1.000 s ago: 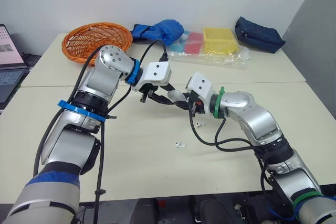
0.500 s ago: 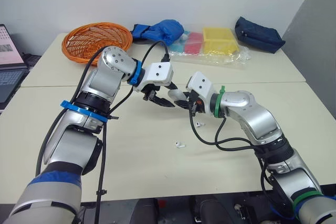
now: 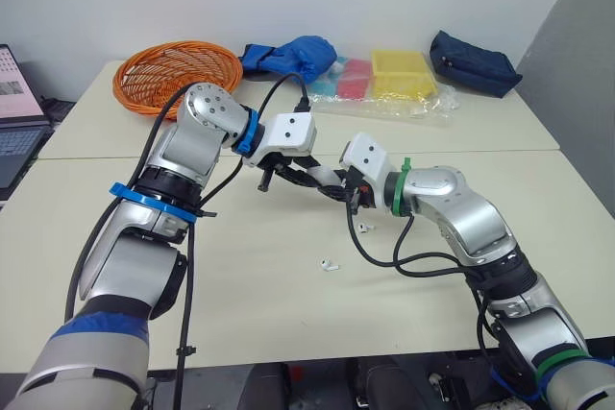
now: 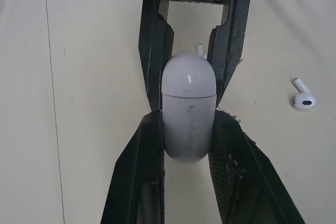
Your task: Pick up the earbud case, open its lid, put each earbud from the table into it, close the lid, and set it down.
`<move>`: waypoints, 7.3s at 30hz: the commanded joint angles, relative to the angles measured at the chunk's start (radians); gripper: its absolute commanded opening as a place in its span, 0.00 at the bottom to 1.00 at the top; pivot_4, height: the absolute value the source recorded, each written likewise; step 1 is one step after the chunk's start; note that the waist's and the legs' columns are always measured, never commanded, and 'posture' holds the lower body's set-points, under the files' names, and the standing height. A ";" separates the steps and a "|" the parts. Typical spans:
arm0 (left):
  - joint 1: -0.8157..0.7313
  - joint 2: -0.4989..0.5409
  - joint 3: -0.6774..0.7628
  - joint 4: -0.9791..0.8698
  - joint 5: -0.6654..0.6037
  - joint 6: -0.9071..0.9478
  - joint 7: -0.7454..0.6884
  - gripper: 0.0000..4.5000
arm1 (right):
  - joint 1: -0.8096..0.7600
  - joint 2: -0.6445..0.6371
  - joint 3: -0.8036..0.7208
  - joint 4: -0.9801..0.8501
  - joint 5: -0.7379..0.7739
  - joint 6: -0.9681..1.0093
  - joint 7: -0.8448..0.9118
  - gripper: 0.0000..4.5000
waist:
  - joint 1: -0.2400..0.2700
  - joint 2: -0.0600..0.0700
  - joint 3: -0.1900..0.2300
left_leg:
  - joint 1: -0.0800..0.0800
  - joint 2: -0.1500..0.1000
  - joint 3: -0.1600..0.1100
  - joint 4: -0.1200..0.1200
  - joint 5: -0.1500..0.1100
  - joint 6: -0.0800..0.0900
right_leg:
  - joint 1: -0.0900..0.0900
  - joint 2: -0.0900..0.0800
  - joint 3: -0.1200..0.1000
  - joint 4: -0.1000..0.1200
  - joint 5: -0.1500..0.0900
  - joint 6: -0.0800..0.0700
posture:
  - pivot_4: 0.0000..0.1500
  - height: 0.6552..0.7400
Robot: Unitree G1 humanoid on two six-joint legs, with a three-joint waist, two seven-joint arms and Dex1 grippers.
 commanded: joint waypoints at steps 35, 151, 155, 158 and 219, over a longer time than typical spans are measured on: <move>0.388 -0.042 0.244 -0.530 -0.432 0.655 0.279 0.17 | -0.015 -0.177 -0.147 -0.229 0.194 0.163 0.058 0.99 | 0.001 0.000 0.000 | 0.002 0.000 -0.003 0.003 0.000 0.000 | 0.003 0.000 -0.001 0.001 0.000 0.001 | 1.00 1.00; 0.761 -0.250 0.453 -0.568 -0.441 0.056 0.793 0.17 | 0.529 -0.730 -0.207 -0.094 0.051 -0.159 0.449 0.09 | 0.001 -0.001 -0.001 | 0.010 -0.001 -0.002 -0.002 0.000 0.000 | 0.012 -0.002 0.000 -0.005 -0.001 0.001 | 1.00 1.00; 0.765 -0.246 0.453 -0.570 -0.443 0.057 0.790 0.17 | 0.497 -0.720 -0.177 0.017 -0.005 -0.230 0.444 0.09 | -0.003 -0.001 -0.001 | 0.013 -0.001 -0.001 -0.001 0.000 0.000 | 0.013 -0.002 0.002 -0.005 0.000 0.002 | 1.00 1.00; 0.768 -0.243 0.453 -0.574 -0.444 0.059 0.788 0.17 | 0.483 -0.713 -0.163 0.064 -0.029 -0.251 0.445 0.09 | -0.002 -0.001 -0.001 | 0.014 -0.002 0.000 -0.001 0.000 0.000 | 0.014 -0.002 0.002 -0.004 0.000 0.003 | 1.00 1.00; 0.810 -0.264 0.426 -0.617 -0.447 0.069 0.808 0.17 | 0.382 -0.716 -0.113 0.122 -0.111 -0.141 0.549 0.55 | -0.001 -0.002 0.000 | 0.023 -0.001 0.000 -0.003 0.000 -0.001 | 0.022 -0.003 0.005 -0.008 -0.004 -0.003 | 1.00 1.00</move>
